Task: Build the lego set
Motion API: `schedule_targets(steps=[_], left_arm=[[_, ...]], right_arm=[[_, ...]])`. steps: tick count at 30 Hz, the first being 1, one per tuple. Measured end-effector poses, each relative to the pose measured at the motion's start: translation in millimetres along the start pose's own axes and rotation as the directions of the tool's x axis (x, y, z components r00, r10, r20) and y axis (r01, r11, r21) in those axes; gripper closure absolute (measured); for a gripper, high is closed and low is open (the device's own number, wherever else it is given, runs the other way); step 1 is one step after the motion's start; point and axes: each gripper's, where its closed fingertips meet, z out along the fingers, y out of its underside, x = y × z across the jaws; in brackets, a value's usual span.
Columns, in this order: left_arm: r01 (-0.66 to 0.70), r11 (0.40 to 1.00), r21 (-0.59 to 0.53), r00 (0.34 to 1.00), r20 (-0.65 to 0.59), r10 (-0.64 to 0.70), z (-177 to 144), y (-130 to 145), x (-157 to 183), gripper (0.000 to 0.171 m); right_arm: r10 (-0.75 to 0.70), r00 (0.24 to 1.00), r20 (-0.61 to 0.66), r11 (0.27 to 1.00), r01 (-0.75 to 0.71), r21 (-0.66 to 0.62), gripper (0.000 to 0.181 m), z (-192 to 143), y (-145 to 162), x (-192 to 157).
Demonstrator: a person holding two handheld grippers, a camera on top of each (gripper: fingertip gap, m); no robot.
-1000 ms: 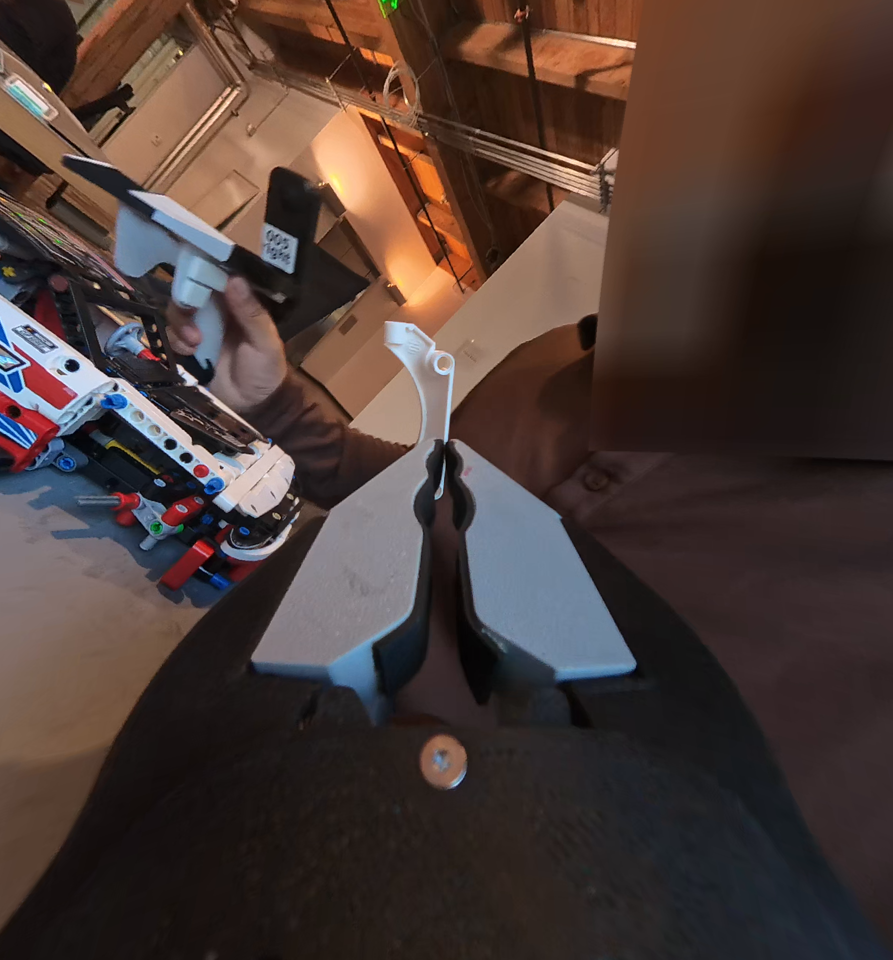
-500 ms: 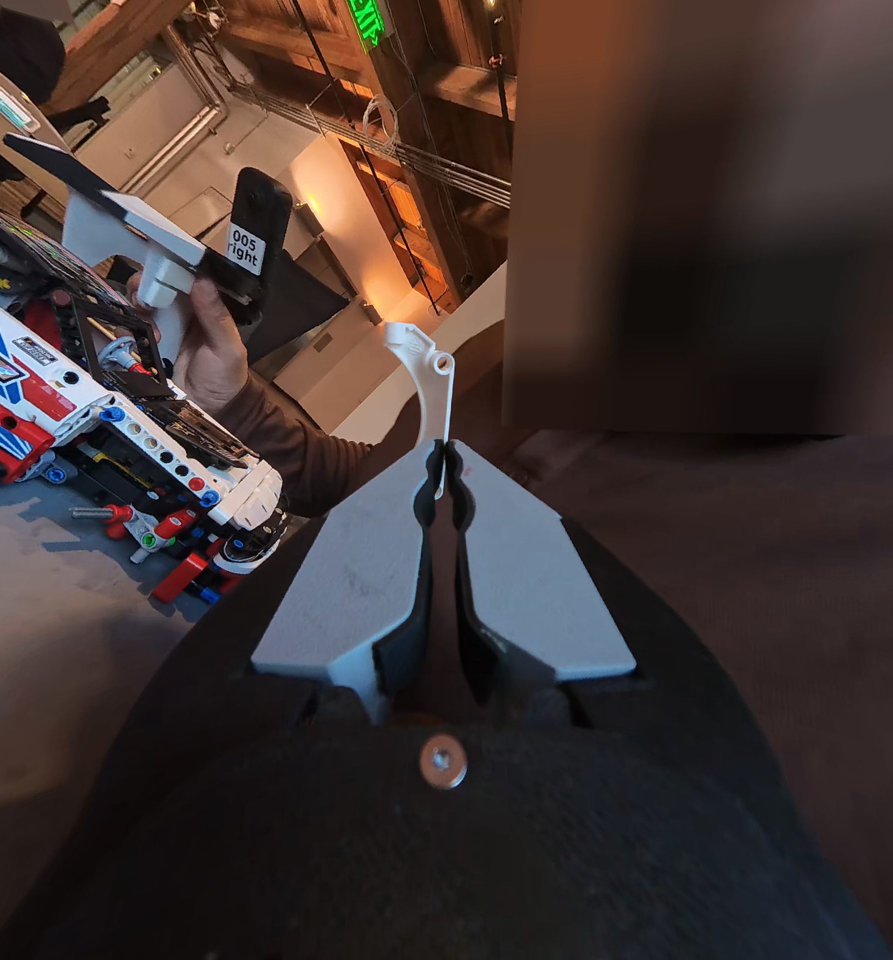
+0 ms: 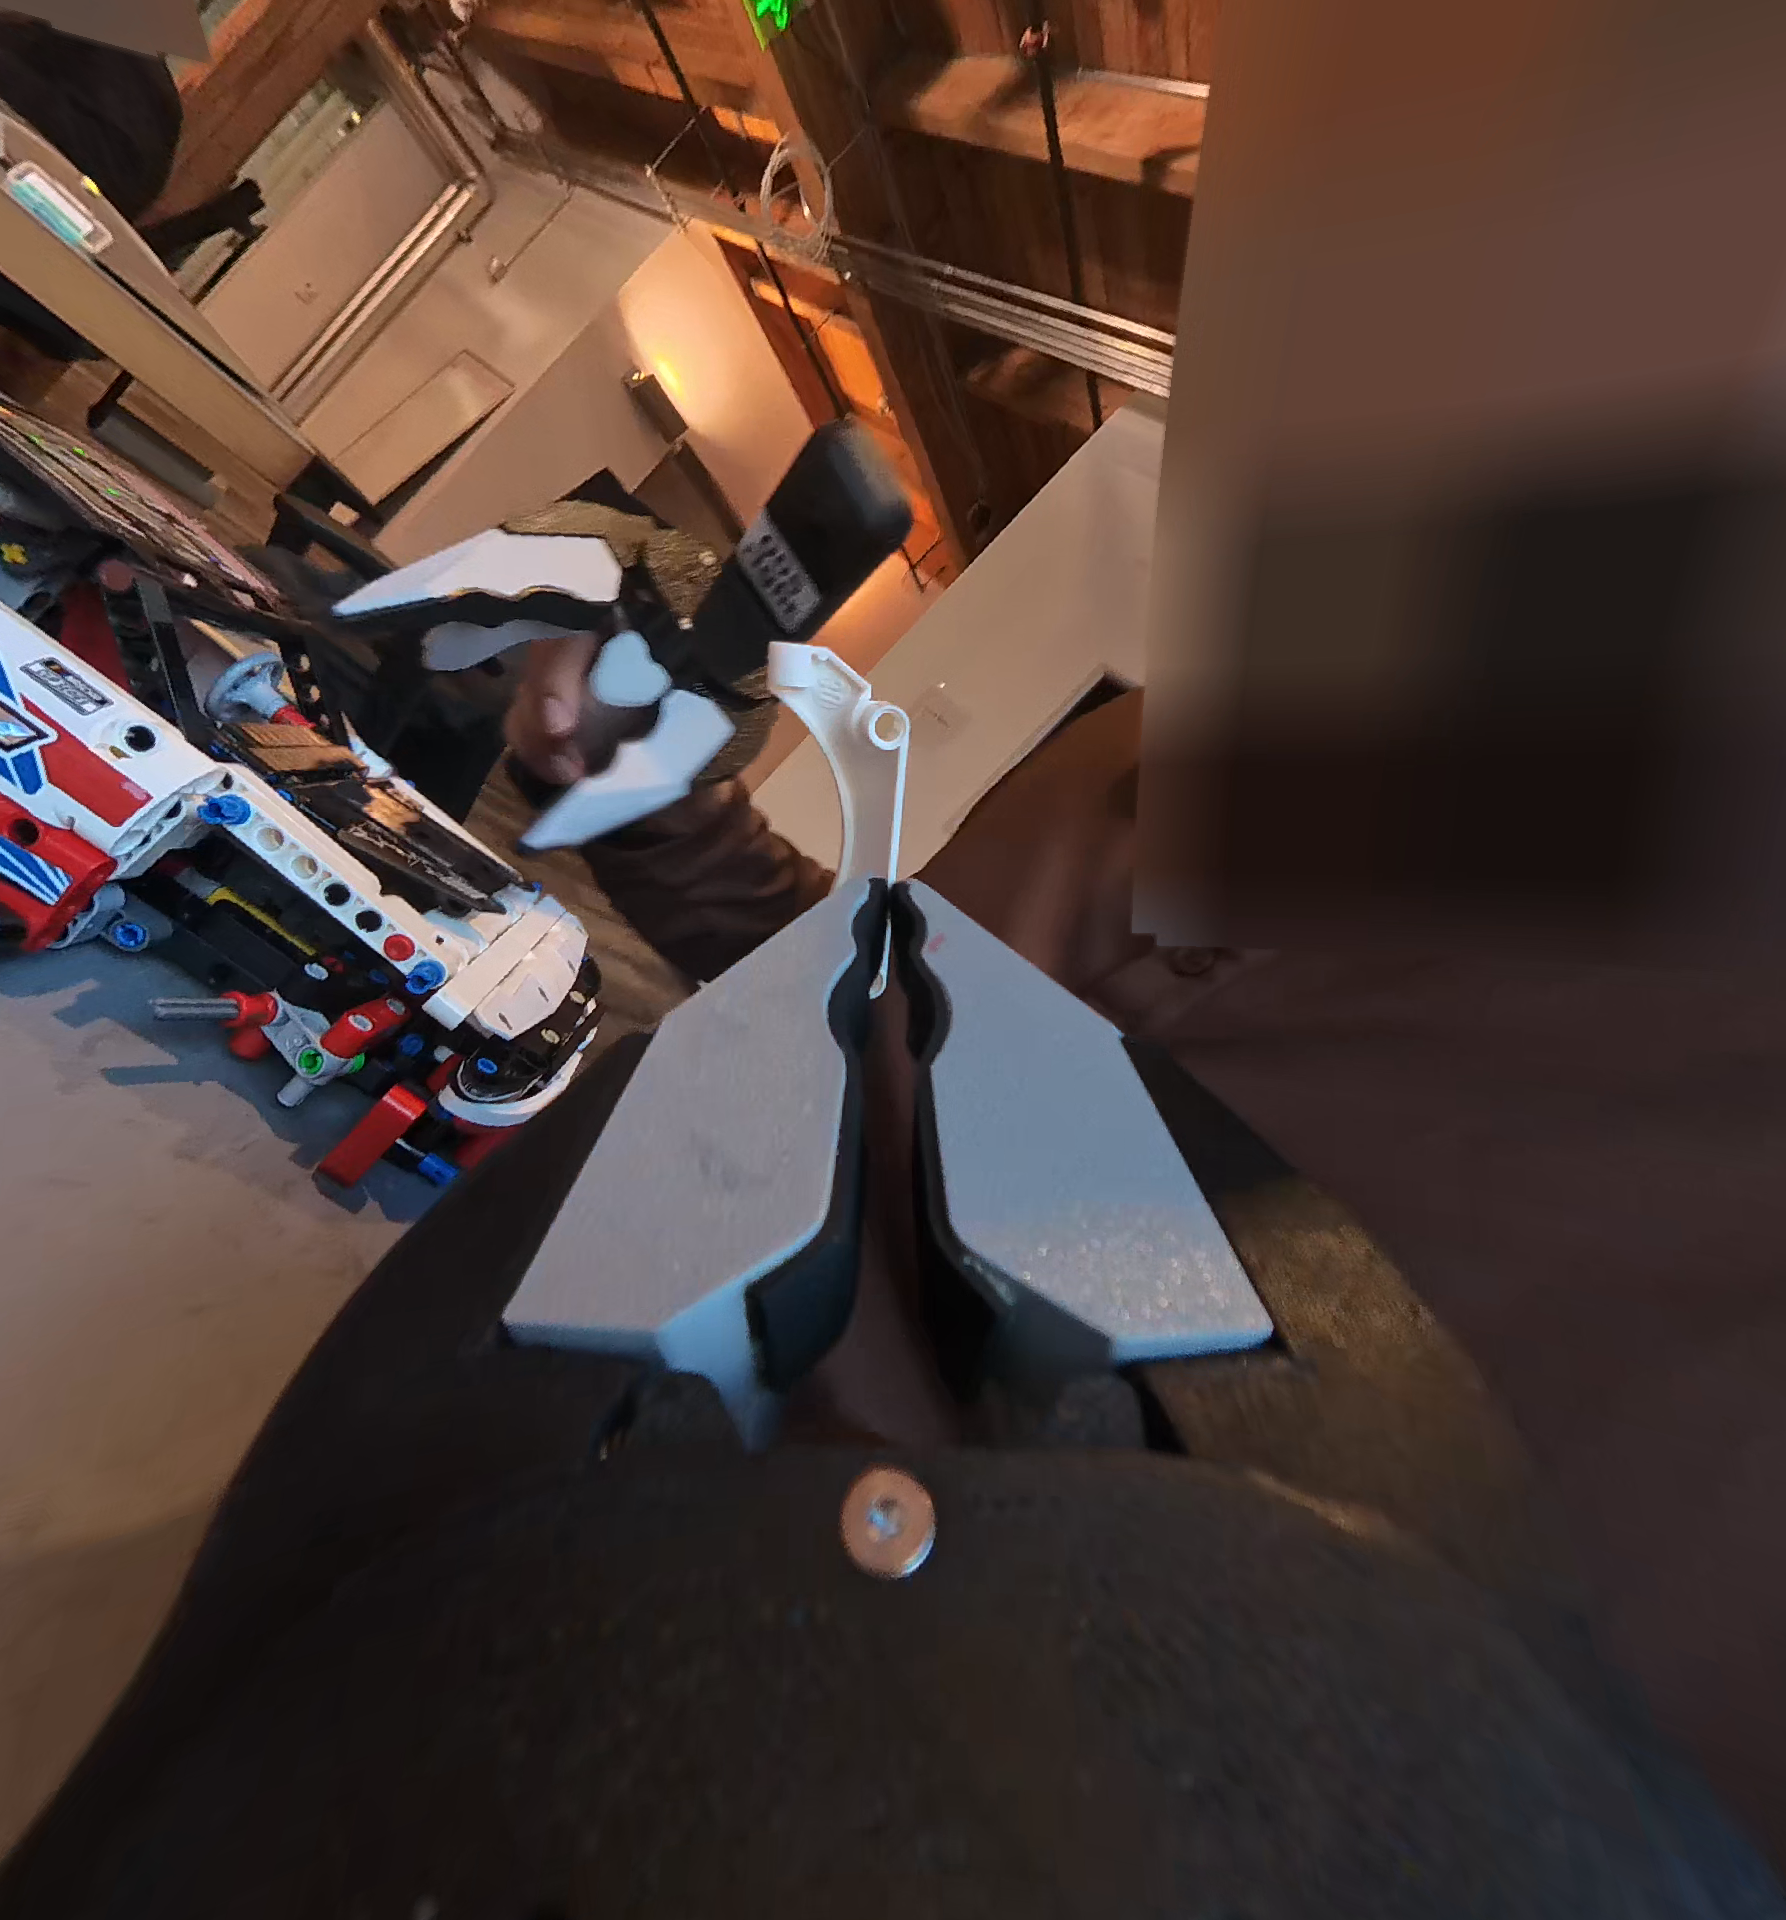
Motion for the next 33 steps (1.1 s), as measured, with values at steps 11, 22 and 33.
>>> schedule_targets(steps=[11, 22, 33], left_arm=[[-0.045, 0.998, -0.049, 0.998, 0.046, 0.047, 1.9, 9.5, 0.2, 0.171], [-0.050, 0.996, -0.074, 0.997, 0.047, 0.054, 4.2, 13.8, 0.6, 0.171], [-0.052, 0.996, -0.078, 0.997, 0.048, 0.056, 4.8, 14.6, 0.7, 0.171]], right_arm=[[-0.182, 0.982, -0.045, 0.978, 0.176, -0.115, 0.127, 13.6, -9.0, -20.1], [-0.247, 0.962, -0.120, 0.967, 0.235, -0.103, 0.143, -0.2, -20.2, -8.2], [-0.333, 0.934, -0.133, 0.938, 0.313, -0.151, 0.116, 2.4, -13.8, -16.3]])
